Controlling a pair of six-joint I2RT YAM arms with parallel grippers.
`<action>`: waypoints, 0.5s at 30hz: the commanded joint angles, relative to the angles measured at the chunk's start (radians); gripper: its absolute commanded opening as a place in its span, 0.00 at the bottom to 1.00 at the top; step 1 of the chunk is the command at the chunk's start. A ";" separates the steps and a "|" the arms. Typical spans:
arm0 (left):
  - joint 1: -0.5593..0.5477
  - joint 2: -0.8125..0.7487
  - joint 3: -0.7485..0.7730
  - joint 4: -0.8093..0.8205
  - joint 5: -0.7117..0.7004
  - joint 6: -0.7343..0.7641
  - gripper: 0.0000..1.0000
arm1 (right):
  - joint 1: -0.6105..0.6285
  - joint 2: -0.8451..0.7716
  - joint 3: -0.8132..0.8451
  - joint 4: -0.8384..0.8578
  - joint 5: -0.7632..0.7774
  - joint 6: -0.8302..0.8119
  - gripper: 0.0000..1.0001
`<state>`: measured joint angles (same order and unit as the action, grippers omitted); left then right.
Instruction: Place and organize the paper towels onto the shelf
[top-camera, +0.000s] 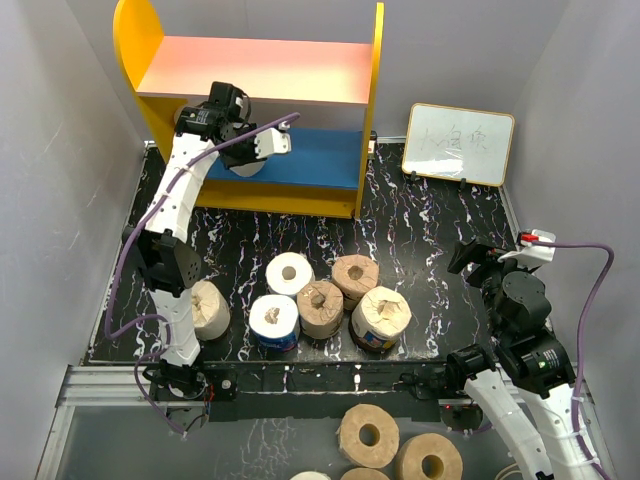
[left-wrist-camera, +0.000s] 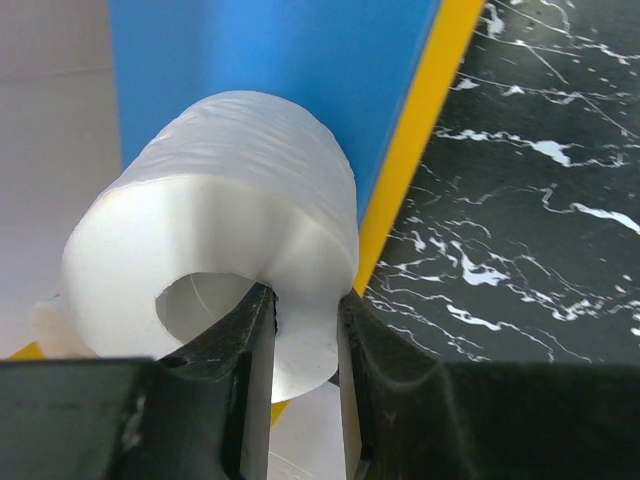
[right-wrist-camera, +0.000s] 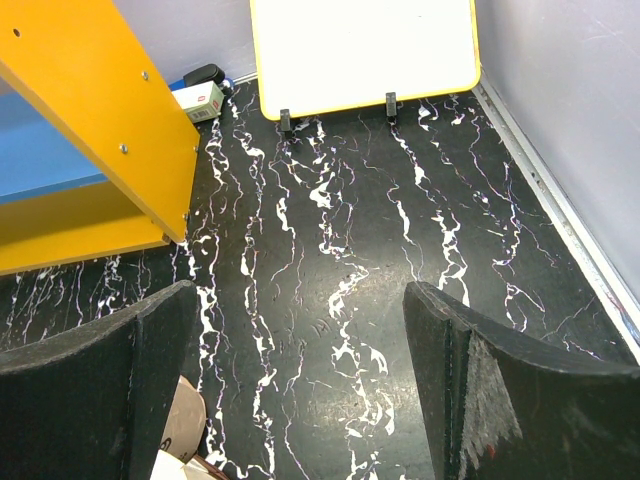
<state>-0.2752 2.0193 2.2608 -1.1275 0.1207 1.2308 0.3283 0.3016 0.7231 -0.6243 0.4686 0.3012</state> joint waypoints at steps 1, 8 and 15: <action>0.008 -0.024 0.046 0.116 -0.001 0.003 0.00 | 0.005 0.005 0.001 0.048 0.007 -0.003 0.83; 0.014 -0.031 0.012 0.203 0.010 -0.042 0.21 | 0.004 0.001 0.001 0.049 0.007 -0.003 0.83; 0.014 -0.137 -0.153 0.378 0.006 -0.065 0.99 | 0.004 -0.001 0.001 0.048 0.009 -0.003 0.83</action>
<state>-0.2672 1.9785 2.1395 -0.8486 0.1154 1.1770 0.3283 0.3016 0.7231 -0.6243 0.4690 0.3012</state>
